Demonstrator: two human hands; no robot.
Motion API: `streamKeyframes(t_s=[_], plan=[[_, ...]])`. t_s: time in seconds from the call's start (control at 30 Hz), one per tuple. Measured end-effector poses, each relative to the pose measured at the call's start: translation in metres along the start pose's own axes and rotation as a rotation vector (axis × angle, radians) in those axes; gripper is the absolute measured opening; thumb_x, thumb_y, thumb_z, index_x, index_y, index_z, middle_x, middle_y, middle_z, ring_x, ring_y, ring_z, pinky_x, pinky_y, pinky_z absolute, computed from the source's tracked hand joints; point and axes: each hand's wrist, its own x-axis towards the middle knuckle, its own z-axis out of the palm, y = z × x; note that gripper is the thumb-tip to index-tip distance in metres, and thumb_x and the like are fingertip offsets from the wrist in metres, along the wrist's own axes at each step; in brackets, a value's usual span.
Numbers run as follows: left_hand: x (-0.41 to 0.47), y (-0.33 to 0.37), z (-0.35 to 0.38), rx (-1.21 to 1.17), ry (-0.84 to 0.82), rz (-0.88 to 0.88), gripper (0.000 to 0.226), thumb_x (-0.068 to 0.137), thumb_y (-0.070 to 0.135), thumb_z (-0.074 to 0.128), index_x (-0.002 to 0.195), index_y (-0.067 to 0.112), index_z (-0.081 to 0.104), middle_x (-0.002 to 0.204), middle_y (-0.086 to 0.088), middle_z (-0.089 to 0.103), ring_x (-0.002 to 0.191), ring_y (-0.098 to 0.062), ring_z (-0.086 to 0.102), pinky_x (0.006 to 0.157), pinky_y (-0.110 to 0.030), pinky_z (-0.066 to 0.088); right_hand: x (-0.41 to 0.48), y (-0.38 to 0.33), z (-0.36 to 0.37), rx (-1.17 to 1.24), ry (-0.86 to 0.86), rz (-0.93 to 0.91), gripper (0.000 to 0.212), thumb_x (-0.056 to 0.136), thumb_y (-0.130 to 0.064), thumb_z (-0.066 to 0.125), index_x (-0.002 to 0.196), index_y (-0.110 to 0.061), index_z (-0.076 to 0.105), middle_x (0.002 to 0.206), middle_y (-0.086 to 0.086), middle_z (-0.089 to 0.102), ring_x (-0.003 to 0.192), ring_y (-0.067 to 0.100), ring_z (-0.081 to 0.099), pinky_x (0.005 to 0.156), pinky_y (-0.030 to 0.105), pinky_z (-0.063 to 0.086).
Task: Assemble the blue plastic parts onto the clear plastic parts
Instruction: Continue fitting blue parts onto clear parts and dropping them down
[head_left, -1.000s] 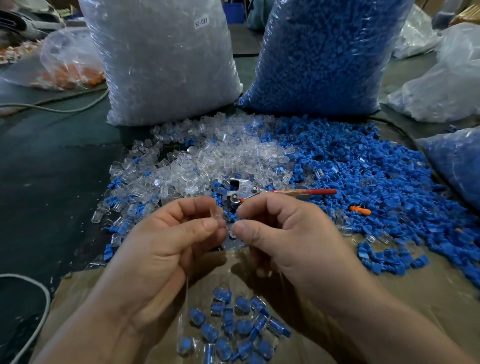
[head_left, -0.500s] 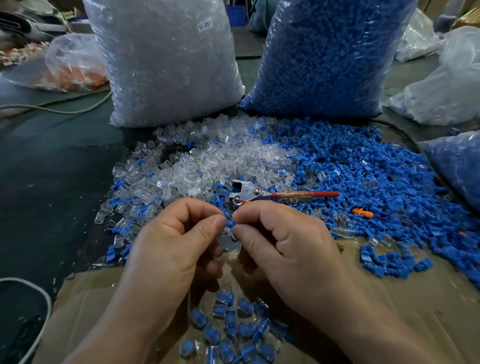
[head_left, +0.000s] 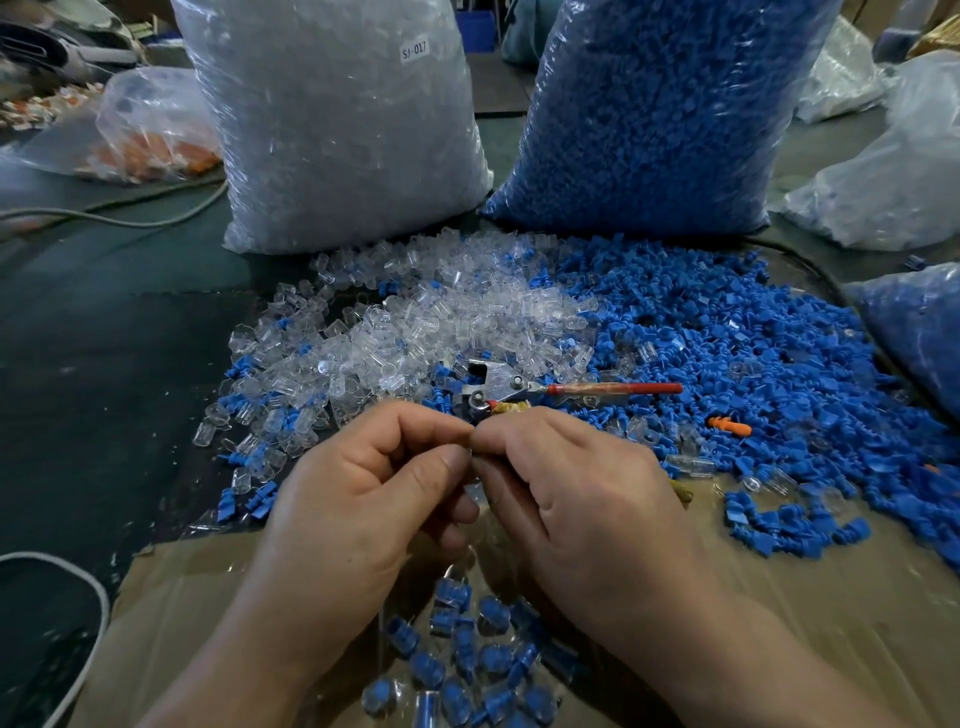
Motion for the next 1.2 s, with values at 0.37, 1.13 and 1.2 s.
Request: streamKeyframes(t_s=[0.37,1.13,1.2], plan=[[0.009,-0.013,-0.009,0.173,0.129,0.012,0.026,0.084,0.008,0.073,0.085,0.034,0.073,0.068,-0.004,0.071,0.057,-0.015,0.068,0.053,-0.022,0.055,0.012,0.034,-0.016,-0.499,-0.197,0.341,0.073,0.089,-0.056,0.051,0.149,-0.036,0.015,0.159,-0.001,0.020,0.148,0.024,0.009,0.118,0.044,0.008],[0.010,-0.016,-0.018,-0.051,0.176,0.124,0.019,0.075,0.031,0.072,0.094,0.031,0.071,0.077,-0.001,0.069,0.060,-0.013,0.059,0.047,-0.023,0.048,0.005,0.021,-0.034,-0.231,-0.177,0.102,0.052,0.080,-0.058,0.046,0.123,-0.030,0.055,0.101,-0.012,0.060,0.093,0.012,0.056,0.075,0.037,0.052],[0.010,-0.016,-0.019,-0.043,0.160,0.133,0.020,0.075,0.034,0.071,0.095,0.031,0.071,0.080,-0.002,0.069,0.062,-0.011,0.060,0.048,-0.023,0.048,0.005,0.021,-0.034,-0.248,-0.209,0.092,0.055,0.079,-0.058,0.045,0.126,-0.029,0.055,0.107,-0.009,0.061,0.100,0.014,0.056,0.080,0.040,0.053]])
